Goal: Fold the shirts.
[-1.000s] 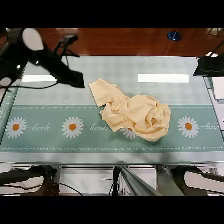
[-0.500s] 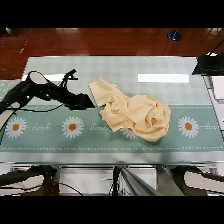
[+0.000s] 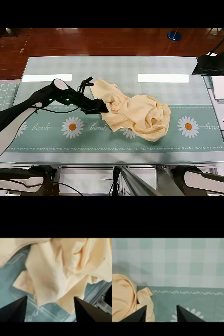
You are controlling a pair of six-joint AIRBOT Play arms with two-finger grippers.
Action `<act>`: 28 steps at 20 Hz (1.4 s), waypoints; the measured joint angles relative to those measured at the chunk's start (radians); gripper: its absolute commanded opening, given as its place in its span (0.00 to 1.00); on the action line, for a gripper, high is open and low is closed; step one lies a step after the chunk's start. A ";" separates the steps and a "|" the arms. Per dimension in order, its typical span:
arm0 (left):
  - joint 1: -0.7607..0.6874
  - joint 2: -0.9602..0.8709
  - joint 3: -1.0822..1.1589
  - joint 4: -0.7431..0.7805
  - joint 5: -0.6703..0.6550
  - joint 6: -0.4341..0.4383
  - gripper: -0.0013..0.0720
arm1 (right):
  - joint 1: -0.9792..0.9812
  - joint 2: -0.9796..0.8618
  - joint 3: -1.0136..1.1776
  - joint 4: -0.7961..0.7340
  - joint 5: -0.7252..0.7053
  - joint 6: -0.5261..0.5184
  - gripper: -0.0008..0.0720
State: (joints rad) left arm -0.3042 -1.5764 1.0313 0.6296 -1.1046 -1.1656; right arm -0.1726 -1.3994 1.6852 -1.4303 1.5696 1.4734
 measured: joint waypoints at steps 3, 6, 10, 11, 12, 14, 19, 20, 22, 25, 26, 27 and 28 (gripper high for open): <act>-0.048 -0.042 0.057 -0.008 0.002 -0.006 0.91 | 0.000 0.000 0.000 0.000 0.000 -0.002 0.60; -0.080 -0.090 0.112 -0.011 0.004 -0.039 0.09 | 0.000 0.000 0.000 0.000 0.000 -0.007 0.60; -0.087 -0.119 0.142 -0.011 -0.014 -0.056 0.06 | -0.016 -0.003 0.000 -0.002 0.000 -0.028 0.61; -0.084 -0.123 0.146 -0.011 -0.026 -0.054 0.06 | -0.033 -0.008 0.000 -0.005 -0.001 -0.034 0.61; -0.078 -0.125 0.148 -0.010 -0.043 -0.050 0.06 | -0.055 -0.015 0.000 -0.005 0.000 -0.040 0.61; -0.064 -0.128 0.151 -0.003 -0.076 -0.042 0.06 | -0.122 -0.035 -0.012 0.007 0.013 -0.045 0.61; -0.030 -0.129 0.153 0.019 -0.132 -0.018 0.06 | -0.301 -0.063 -0.192 0.246 0.048 -0.130 0.78; -0.026 -0.129 0.153 0.022 -0.141 -0.012 0.06 | -0.318 -0.065 -0.248 0.306 0.050 -0.159 0.79; -0.019 -0.129 0.153 0.025 -0.150 -0.004 0.06 | -0.327 -0.068 -0.357 0.390 0.047 -0.210 0.79; -0.014 -0.129 0.153 0.028 -0.155 0.002 0.06 | -0.287 -0.069 -0.501 0.455 0.008 -0.277 0.80; -0.014 -0.129 0.153 0.029 -0.157 0.003 0.06 | -0.266 -0.069 -0.539 0.463 -0.011 -0.294 0.81; -0.014 -0.129 0.153 0.028 -0.158 0.004 0.06 | -0.240 -0.069 -0.575 0.473 -0.039 -0.308 0.82; -0.013 -0.129 0.153 0.029 -0.159 0.004 0.06 | -0.212 -0.070 -0.604 0.479 -0.069 -0.320 0.82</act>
State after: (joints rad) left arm -0.3176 -1.7058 1.1847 0.6582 -1.2640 -1.1614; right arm -0.3843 -1.4693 1.0809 -0.9512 1.5005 1.1534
